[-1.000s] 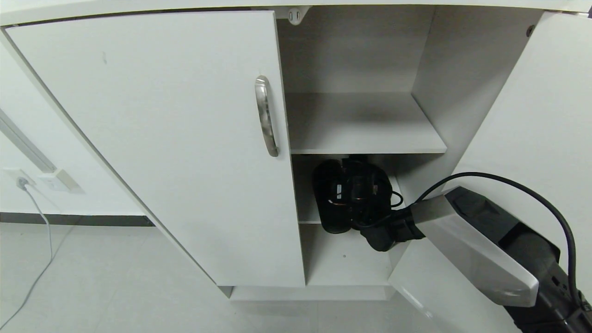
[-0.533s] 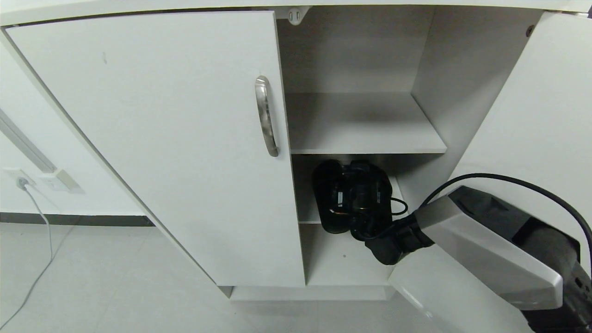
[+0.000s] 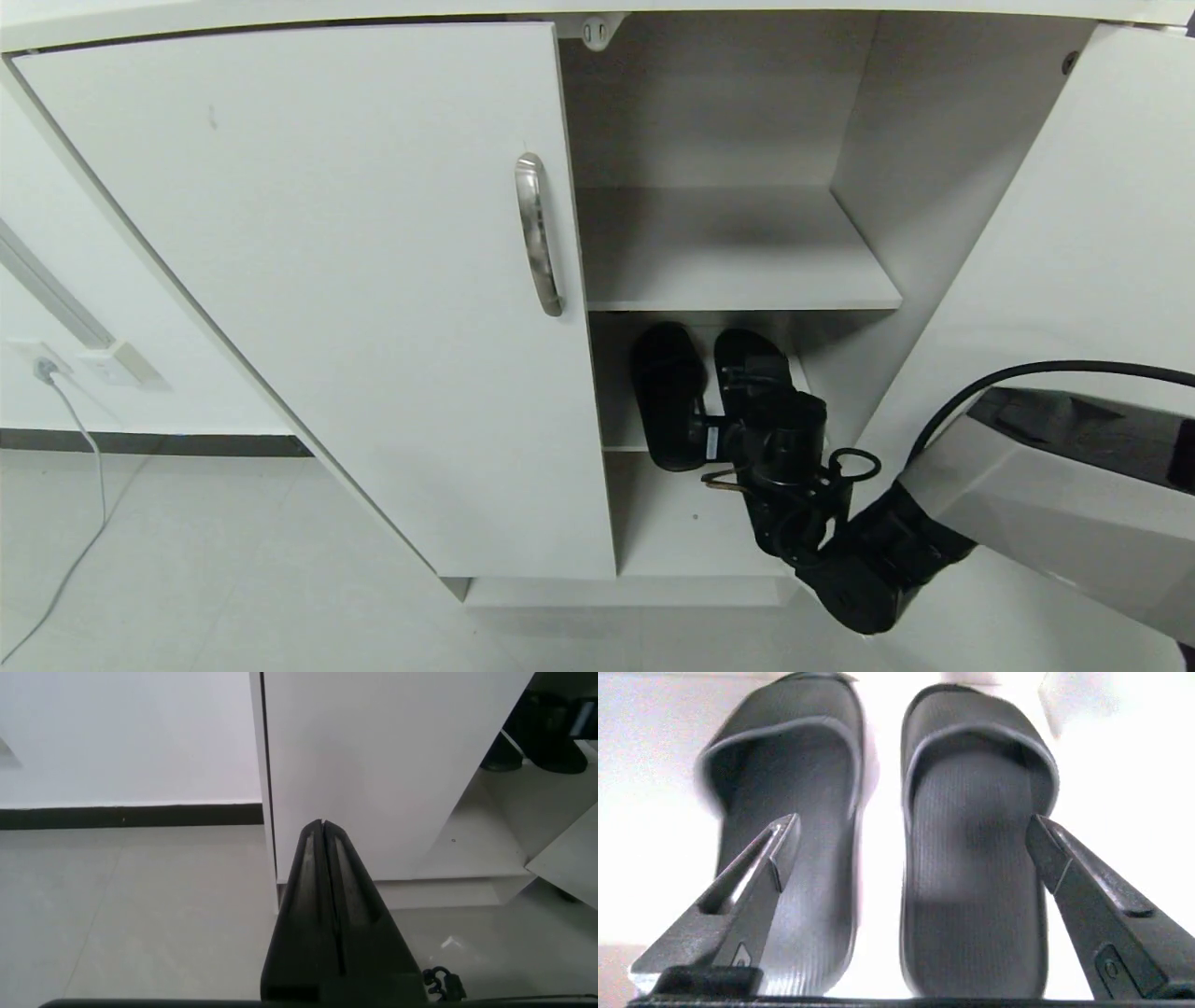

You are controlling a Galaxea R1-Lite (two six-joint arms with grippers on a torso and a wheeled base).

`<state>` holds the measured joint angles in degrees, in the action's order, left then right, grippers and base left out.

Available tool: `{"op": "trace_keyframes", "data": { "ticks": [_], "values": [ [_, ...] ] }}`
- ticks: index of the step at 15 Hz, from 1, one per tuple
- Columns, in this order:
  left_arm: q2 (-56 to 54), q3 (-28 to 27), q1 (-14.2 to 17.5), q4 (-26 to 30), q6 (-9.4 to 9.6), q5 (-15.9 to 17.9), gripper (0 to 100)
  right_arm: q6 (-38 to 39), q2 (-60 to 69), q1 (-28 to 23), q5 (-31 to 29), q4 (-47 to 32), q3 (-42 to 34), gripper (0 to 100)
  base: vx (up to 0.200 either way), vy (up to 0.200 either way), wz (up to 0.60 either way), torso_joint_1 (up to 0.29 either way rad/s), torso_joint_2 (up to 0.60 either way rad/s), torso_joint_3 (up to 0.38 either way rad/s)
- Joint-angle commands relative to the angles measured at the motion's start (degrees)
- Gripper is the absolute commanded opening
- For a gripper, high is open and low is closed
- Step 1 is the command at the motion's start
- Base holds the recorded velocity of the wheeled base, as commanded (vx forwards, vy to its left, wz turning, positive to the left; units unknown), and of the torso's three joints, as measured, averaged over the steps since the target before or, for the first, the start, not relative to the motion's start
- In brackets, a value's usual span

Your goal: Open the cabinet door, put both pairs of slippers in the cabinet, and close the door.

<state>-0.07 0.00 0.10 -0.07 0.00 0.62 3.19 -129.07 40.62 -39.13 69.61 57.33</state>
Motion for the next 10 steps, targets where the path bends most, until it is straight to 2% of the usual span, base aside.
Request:
{"op": "trace_keyframes", "data": {
  "ticks": [1, 4, 8, 10],
  "values": [
    [0.07, 0.0, -0.01, 0.07, 0.0, -0.01, 0, 0.23, 5.59, 2.62, 0.46, 3.69, -8.2, 100, 0.0, 0.0, 0.0, 0.0, 0.0, 0.0],
    [0.07, 0.0, -0.01, -0.01, 0.0, -0.01, 0, 0.23, 7.17, 5.17, 0.55, 8.09, -13.3, 100, 0.0, 0.0, 0.0, 0.0, 0.0, 0.0],
    [0.07, 0.0, -0.01, -0.01, 0.09, -0.01, 0, 0.23, 7.43, 5.44, 0.55, 8.7, -14.62, 100, 0.0, 0.0, 0.0, 0.0, 0.0, 0.0],
    [0.07, 0.0, -0.01, -0.01, 0.09, -0.01, 0, 0.23, 7.52, 5.44, 0.64, 8.7, -15.14, 100, -0.2, 0.0, 0.0, 0.002, 0.0, 0.005]
  ]
}}
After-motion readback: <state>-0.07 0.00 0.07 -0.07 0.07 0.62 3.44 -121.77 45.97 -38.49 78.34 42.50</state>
